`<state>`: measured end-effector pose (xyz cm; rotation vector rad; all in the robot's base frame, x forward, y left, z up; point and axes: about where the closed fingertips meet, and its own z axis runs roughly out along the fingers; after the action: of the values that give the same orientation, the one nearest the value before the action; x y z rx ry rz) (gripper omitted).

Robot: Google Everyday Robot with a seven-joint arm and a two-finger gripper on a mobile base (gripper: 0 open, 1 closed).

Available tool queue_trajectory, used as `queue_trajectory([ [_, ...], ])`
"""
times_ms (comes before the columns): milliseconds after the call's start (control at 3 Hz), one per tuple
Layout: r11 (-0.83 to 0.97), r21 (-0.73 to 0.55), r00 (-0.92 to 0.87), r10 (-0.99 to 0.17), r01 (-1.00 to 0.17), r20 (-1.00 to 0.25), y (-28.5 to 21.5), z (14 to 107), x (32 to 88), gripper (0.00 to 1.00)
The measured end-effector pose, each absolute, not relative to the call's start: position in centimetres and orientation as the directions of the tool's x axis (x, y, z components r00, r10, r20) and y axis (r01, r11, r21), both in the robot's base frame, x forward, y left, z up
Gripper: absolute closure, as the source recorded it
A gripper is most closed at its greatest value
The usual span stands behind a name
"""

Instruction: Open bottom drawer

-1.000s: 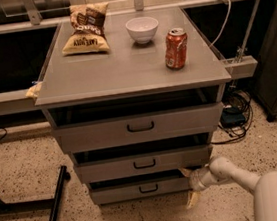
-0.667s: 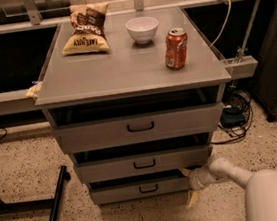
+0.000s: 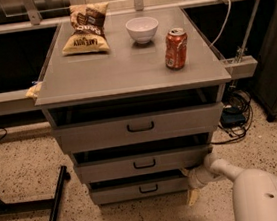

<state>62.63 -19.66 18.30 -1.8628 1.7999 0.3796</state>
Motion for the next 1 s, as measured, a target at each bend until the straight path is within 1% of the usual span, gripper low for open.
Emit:
queue_trajectory([
  [333,0.015,-0.150,0.067,-0.847,-0.989,-0.527,-19.7,17.9,62.3,0.00],
  [1000,0.016,-0.061,0.017,-0.866,-0.998,-0.499,-20.1,16.9,60.6,0.00],
])
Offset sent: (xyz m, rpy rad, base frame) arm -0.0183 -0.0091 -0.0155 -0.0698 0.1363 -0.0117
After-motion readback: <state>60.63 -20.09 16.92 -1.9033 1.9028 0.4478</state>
